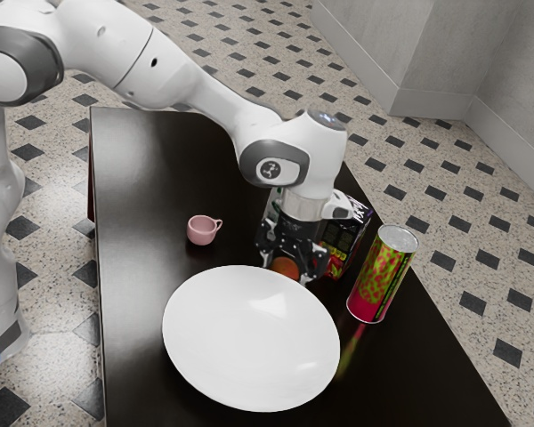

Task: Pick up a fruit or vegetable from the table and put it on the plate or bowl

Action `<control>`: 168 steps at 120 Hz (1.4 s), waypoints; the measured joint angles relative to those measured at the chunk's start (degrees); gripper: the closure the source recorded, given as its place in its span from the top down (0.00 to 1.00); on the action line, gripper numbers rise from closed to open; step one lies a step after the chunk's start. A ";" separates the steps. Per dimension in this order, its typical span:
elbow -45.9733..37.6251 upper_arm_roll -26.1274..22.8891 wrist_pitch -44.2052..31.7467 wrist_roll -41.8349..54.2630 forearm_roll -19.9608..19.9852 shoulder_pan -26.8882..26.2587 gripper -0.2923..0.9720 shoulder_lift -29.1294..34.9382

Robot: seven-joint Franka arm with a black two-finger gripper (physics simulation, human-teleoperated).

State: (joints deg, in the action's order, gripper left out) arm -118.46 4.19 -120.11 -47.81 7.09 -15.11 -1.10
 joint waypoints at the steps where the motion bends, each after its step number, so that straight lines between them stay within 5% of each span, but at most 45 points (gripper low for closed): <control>1: -0.03 -0.02 -0.04 0.00 0.00 0.06 0.62 -0.03; 24: -0.20 0.37 -1.06 -0.16 -0.34 1.18 0.44 -0.80; 73: -0.88 1.81 -0.63 -0.01 -0.95 3.37 0.35 4.54; 91: -3.06 1.71 0.31 -0.21 -1.66 -0.01 0.16 8.06; 104: -4.11 1.59 0.94 -0.62 -2.22 -1.91 0.19 9.45; 121: -4.24 1.34 1.31 -0.51 -1.73 -3.40 0.37 10.16; 168: -6.51 1.00 2.27 0.49 -0.99 -6.83 0.38 14.46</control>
State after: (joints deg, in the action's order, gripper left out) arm -124.97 5.19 -117.85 -47.32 6.10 -21.94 13.35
